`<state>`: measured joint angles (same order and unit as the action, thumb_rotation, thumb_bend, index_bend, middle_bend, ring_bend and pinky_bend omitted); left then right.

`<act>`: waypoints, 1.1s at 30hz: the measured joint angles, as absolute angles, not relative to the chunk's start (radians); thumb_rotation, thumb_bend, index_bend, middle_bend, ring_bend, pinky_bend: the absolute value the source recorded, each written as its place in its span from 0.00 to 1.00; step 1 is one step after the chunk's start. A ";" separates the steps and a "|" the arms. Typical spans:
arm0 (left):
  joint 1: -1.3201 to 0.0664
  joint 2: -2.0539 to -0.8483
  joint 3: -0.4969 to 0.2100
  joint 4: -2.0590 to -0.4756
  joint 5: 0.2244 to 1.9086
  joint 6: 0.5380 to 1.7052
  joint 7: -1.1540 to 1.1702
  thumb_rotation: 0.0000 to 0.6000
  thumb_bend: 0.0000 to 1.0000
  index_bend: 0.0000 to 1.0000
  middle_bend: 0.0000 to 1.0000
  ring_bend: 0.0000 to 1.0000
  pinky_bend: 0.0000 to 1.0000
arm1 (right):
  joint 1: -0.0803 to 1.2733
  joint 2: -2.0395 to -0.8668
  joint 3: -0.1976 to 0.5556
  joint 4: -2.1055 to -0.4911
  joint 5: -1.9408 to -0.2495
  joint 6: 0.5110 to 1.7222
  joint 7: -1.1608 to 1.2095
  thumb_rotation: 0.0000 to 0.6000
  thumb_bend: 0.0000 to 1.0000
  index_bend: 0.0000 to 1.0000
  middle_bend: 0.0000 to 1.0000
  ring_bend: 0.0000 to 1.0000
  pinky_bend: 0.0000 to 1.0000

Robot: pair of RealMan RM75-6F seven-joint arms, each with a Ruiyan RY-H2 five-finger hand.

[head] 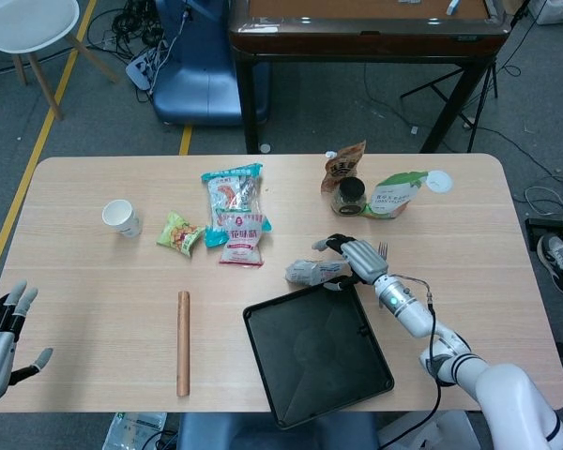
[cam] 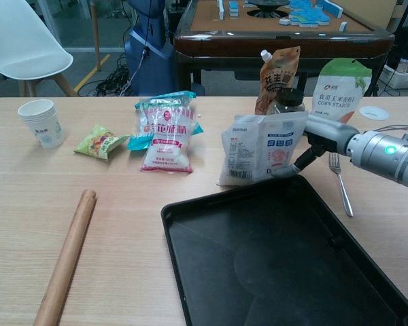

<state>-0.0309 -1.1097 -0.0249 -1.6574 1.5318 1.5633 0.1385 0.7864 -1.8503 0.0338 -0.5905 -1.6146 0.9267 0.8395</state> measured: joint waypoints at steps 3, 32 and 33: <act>-0.030 -1.110 -0.025 -1.656 1.531 1.564 0.137 1.00 0.20 0.07 0.03 0.09 0.03 | 0.795 -1.872 0.029 -0.558 -1.613 0.921 0.852 1.00 0.00 0.25 0.30 0.16 0.22; -0.023 -1.115 -0.026 -1.640 1.519 1.560 0.124 1.00 0.20 0.07 0.03 0.09 0.03 | 0.849 -1.953 0.054 -0.435 -1.538 0.812 1.035 1.00 0.18 0.34 0.37 0.23 0.27; -0.023 -1.115 -0.026 -1.640 1.520 1.559 0.123 1.00 0.20 0.07 0.03 0.09 0.03 | 0.850 -1.952 0.050 -0.438 -1.542 0.812 1.040 1.00 0.18 0.34 0.37 0.23 0.27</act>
<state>-0.0230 -1.1150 -0.0258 -1.6397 1.5196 1.5594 0.1232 0.8504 -1.9516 0.0497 -0.4380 -1.5417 0.8118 1.0400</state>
